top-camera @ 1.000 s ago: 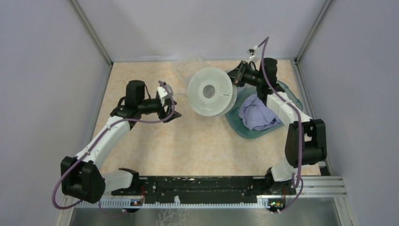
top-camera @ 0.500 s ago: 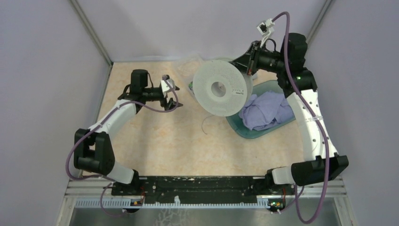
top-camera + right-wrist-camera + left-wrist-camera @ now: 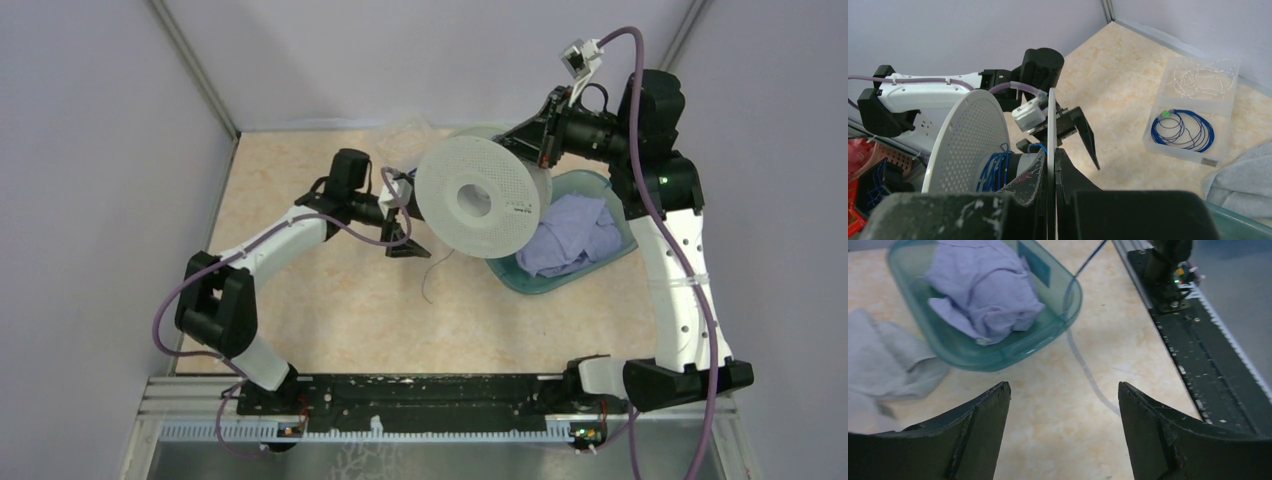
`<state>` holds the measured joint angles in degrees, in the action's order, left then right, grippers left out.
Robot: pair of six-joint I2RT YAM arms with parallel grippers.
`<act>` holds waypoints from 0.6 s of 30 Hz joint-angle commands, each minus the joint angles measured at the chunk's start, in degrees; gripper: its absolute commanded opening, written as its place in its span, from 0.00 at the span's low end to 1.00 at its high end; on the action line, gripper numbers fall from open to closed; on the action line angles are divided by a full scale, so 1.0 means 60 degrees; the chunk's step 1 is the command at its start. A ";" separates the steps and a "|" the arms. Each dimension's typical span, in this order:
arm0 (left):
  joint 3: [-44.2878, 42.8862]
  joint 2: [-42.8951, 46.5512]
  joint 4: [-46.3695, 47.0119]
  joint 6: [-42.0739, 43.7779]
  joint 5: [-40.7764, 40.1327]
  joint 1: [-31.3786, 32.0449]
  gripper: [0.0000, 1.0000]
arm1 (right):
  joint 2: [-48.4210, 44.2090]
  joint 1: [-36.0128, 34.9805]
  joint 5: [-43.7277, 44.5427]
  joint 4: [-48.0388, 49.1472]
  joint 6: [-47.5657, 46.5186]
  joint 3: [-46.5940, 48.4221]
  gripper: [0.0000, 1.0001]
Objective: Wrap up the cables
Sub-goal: Wrap the cable around the cable reel.
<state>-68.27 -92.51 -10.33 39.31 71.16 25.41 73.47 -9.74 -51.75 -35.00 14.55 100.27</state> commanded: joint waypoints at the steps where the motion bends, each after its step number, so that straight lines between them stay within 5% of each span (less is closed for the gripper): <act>1: 0.0510 -0.0051 0.0364 -0.1608 0.0039 0.0629 0.82 | -0.0225 -0.0017 0.0000 0.0363 0.0117 0.0575 0.00; 10: 0.0936 -0.0320 -0.0124 -0.1565 -0.1570 0.0790 0.60 | -0.0067 -0.0018 0.0150 0.0304 0.0103 0.0727 0.00; 18: 0.0845 -0.0971 -0.0124 -0.1434 -0.1430 0.1020 0.48 | -0.0007 -0.0017 0.0211 0.0254 0.0089 0.0769 0.00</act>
<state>-63.07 -96.60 -10.50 29.93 61.63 30.55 74.17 -9.72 -50.19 -36.60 14.26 101.30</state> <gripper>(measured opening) 0.486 0.041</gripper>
